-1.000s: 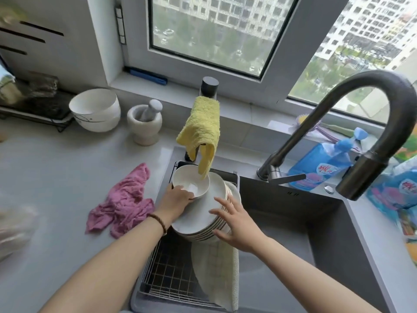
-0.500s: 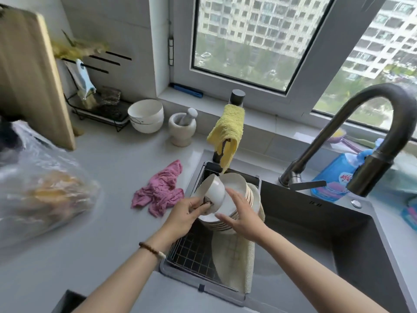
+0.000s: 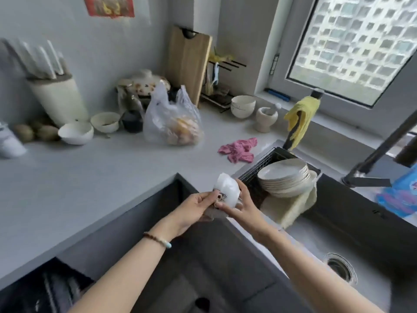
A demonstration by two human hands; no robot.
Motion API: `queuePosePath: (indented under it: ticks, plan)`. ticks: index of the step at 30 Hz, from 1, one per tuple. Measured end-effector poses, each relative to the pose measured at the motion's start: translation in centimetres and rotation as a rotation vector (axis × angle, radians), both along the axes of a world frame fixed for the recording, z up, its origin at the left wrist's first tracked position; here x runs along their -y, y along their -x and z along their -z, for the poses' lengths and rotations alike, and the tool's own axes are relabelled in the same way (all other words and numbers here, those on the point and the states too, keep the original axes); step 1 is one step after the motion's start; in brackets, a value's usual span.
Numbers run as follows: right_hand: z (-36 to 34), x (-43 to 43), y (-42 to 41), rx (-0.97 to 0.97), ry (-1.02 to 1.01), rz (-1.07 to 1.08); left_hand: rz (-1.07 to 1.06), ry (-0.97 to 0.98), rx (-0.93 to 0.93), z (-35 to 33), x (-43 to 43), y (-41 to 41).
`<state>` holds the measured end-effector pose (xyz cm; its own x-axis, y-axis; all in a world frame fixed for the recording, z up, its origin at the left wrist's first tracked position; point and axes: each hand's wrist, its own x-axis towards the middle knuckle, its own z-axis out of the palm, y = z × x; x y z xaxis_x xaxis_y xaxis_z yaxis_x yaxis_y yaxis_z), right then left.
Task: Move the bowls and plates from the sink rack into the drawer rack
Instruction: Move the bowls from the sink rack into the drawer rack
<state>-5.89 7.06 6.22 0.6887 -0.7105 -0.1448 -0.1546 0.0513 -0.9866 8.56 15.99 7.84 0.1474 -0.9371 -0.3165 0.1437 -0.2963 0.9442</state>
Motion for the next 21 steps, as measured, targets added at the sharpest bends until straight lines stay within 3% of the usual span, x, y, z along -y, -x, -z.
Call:
queuePosePath:
  ticks: [9,21]
  plan:
    - [1.9,-20.3,-6.2,-0.038,-0.153,-0.421,-0.322,-0.081,-0.052,0.1,-25.4,-2.5]
    - [7.5,-43.0,-17.7,-0.216,-0.243,-0.753,-0.605,-0.265,-0.03,5.9,-51.0,-11.4]
